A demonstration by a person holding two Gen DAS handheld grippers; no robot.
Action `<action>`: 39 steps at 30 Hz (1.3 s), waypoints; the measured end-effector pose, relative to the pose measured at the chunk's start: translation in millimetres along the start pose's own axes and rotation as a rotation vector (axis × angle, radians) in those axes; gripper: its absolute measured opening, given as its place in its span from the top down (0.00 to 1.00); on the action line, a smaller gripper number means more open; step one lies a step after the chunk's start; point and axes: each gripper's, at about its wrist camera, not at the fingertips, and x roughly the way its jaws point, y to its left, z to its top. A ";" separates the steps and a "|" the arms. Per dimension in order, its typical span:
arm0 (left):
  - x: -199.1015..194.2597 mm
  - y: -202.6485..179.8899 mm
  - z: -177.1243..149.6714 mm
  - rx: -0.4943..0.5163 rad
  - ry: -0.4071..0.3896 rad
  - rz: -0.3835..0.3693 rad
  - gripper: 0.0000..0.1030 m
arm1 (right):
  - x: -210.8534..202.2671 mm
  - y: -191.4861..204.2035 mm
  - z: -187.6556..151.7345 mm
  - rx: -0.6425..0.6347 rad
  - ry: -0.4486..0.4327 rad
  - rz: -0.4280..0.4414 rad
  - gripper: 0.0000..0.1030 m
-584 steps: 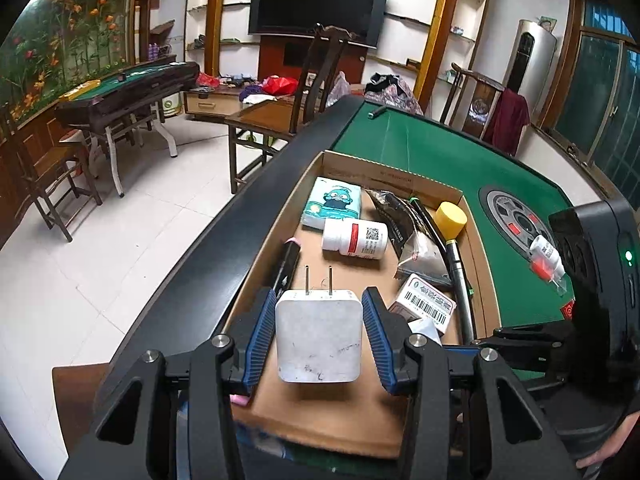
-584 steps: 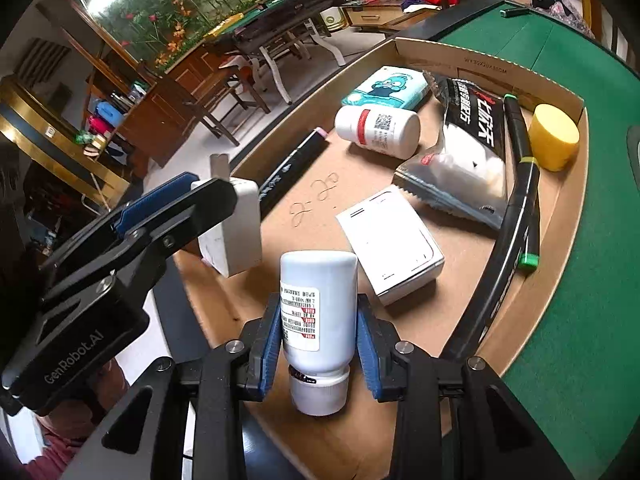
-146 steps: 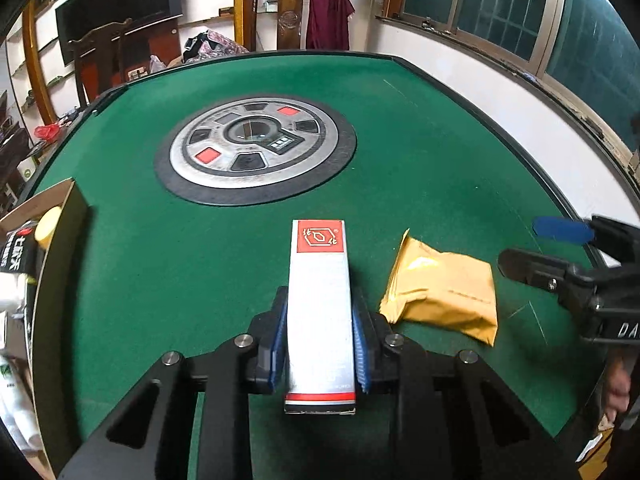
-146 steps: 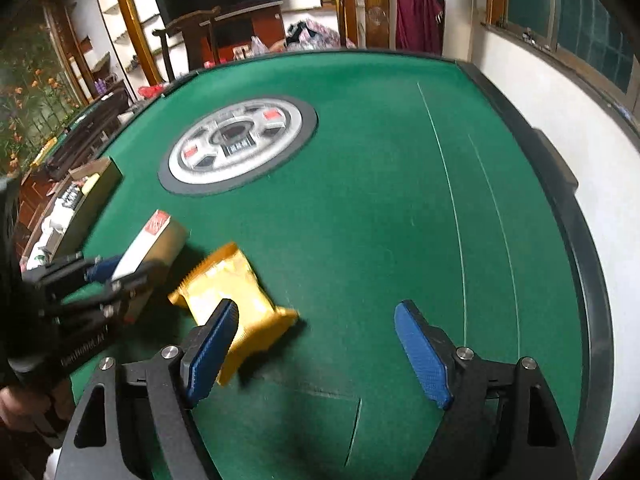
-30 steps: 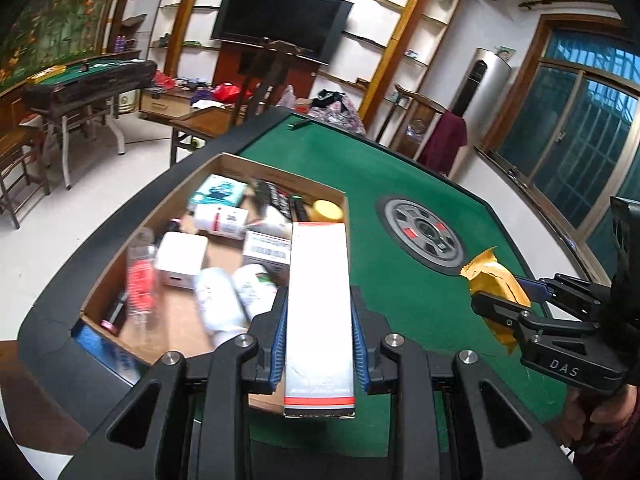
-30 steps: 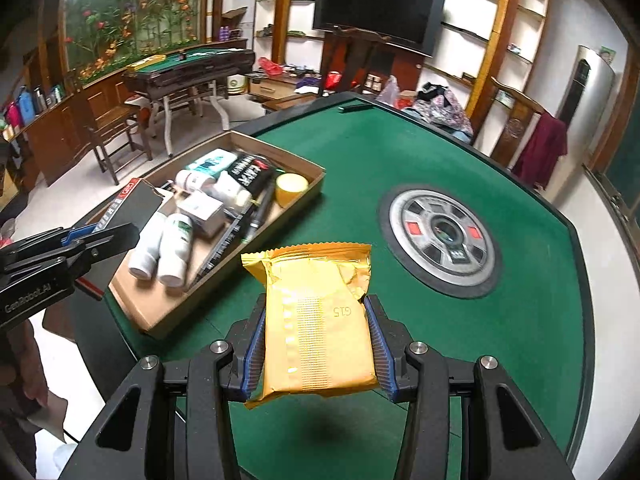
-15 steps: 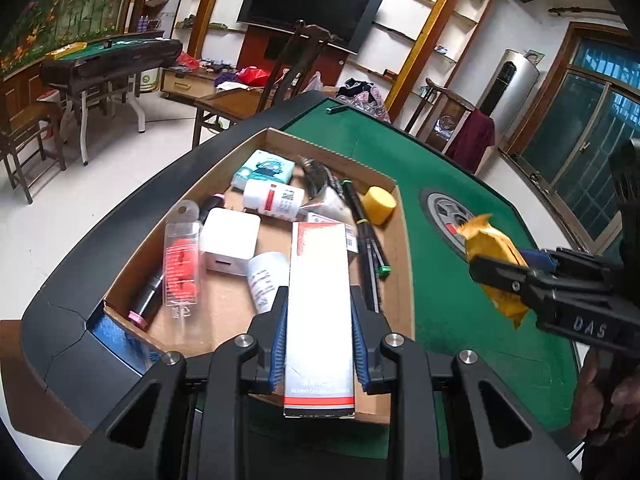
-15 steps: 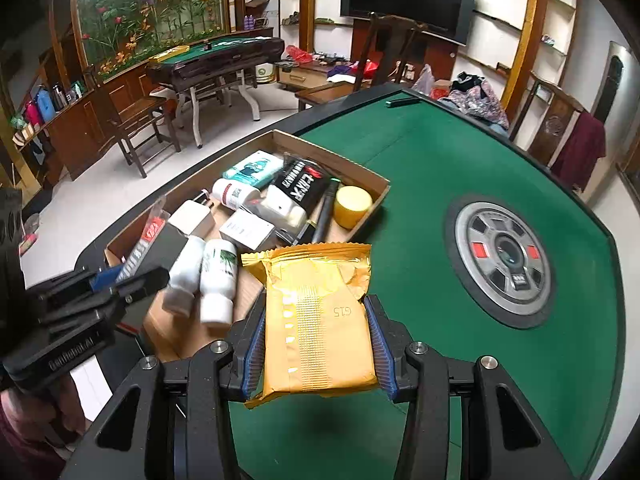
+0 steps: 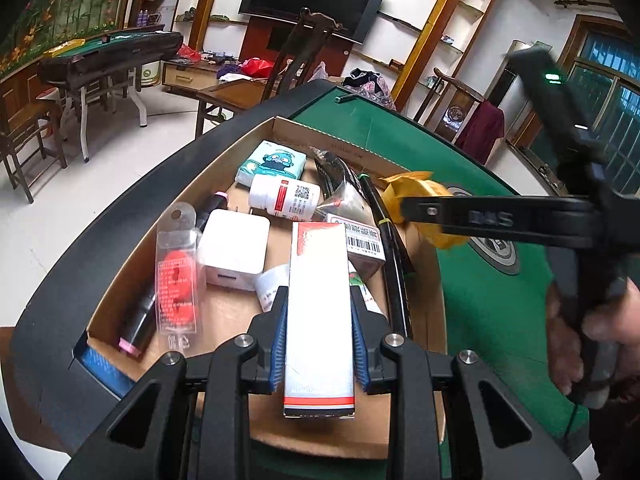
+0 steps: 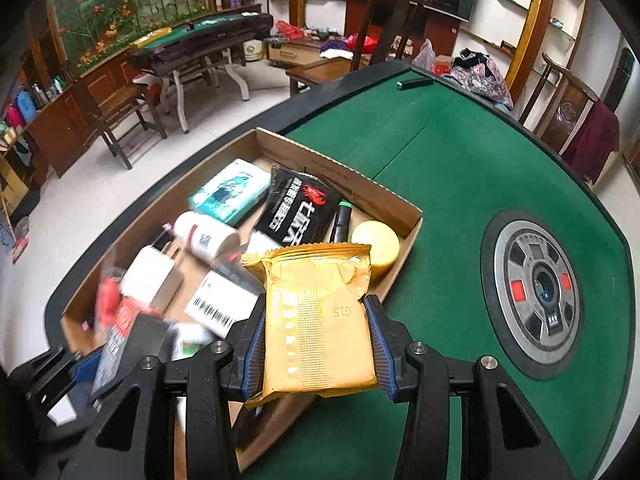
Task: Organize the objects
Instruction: 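Lower the box into the tray with left tool while right tool drops the yellow packet in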
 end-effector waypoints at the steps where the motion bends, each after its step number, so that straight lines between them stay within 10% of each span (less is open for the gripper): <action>1: 1.0 -0.2 1.3 0.002 -0.001 0.001 0.74 | 5.3 -0.4 2.5 0.004 0.009 -0.005 0.52; 39: 26.2 -6.2 4.2 0.048 -0.011 0.035 0.72 | 60.0 16.6 45.1 -0.058 0.028 -0.158 0.52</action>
